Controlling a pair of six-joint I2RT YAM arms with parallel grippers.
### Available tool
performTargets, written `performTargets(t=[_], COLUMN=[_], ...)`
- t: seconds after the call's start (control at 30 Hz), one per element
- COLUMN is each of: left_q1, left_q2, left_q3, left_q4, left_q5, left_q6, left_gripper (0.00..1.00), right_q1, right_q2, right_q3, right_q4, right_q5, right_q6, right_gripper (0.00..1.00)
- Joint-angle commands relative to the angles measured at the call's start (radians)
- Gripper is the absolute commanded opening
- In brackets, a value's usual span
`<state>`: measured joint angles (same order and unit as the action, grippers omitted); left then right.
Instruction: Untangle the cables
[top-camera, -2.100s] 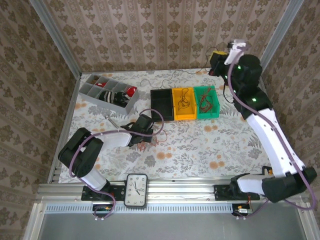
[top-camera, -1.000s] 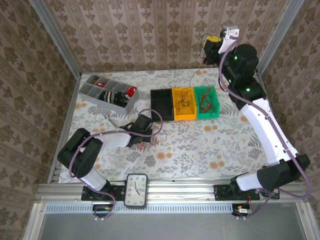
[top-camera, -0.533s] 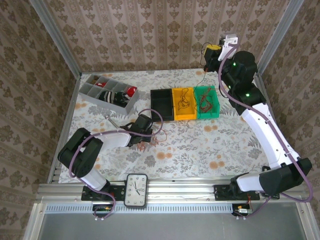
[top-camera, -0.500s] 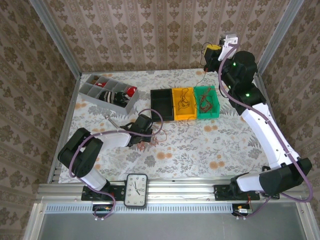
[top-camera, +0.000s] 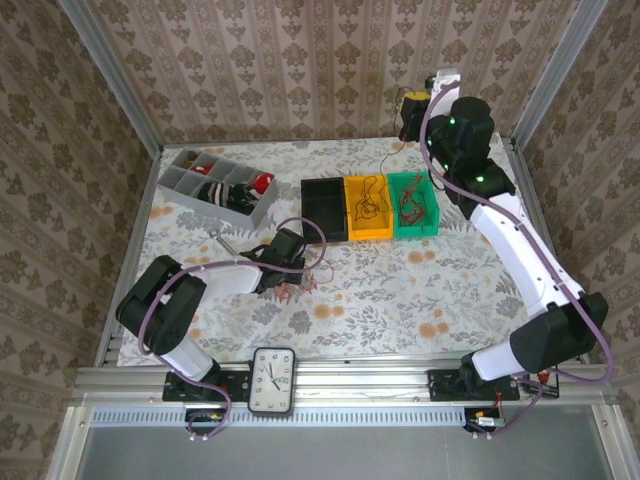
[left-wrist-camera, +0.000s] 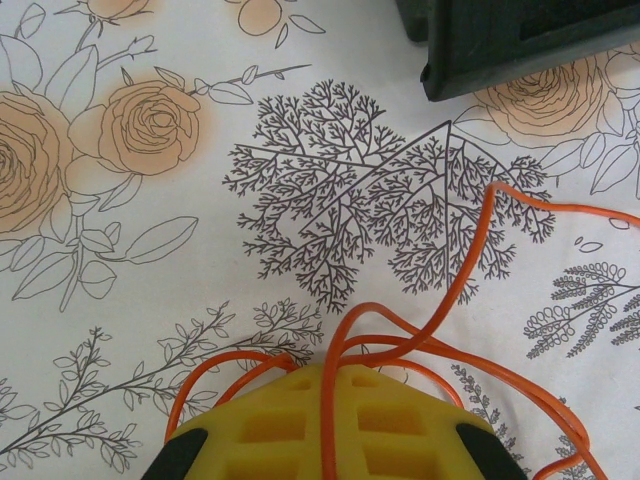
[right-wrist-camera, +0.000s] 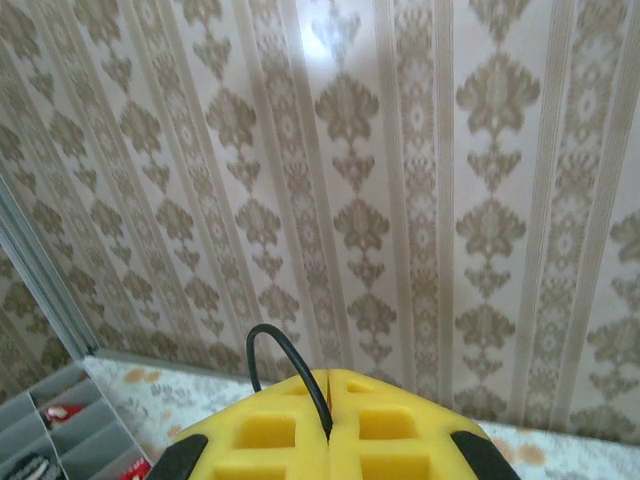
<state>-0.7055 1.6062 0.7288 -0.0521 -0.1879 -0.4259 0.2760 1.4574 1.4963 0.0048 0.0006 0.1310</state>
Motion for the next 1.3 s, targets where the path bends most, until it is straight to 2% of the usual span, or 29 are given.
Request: performTargets(t=[0.0, 0.27, 0.4, 0.5, 0.6, 0.8, 1.03, 1.27], left_q1=[0.005, 0.005, 0.005, 0.005, 0.006, 0.006, 0.003, 0.001], left_q2=[0.037, 0.055, 0.064, 0.066, 0.066, 0.074, 0.077, 0.066], left_q3=[0.003, 0.011, 0.015, 0.015, 0.015, 0.018, 0.023, 0.018], left_q4=[-0.057, -0.053, -0.052, -0.052, -0.052, -0.051, -0.055, -0.056], left_q5=[-0.014, -0.007, -0.004, -0.005, -0.005, -0.001, 0.0, 0.003], left_q6=[-0.009, -0.01, -0.008, -0.008, -0.008, -0.006, -0.001, 0.002], left_gripper=[0.0, 0.0, 0.0, 0.0, 0.0, 0.0, 0.0, 0.0], right_q1=[0.005, 0.022, 0.03, 0.035, 0.05, 0.056, 0.051, 0.054], right_q2=[0.039, 0.122, 0.163, 0.176, 0.179, 0.223, 0.432, 0.594], right_q3=[-0.066, -0.212, -0.247, -0.263, -0.286, -0.286, -0.093, 0.034], right_q4=[0.007, -0.033, -0.024, -0.011, -0.002, -0.024, -0.18, -0.255], right_q5=[0.02, 0.02, -0.081, -0.205, -0.256, -0.165, -0.077, -0.014], right_q6=[0.041, 0.127, 0.171, 0.198, 0.217, 0.239, 0.226, 0.249], right_gripper=[0.03, 0.03, 0.03, 0.04, 0.04, 0.04, 0.05, 0.06])
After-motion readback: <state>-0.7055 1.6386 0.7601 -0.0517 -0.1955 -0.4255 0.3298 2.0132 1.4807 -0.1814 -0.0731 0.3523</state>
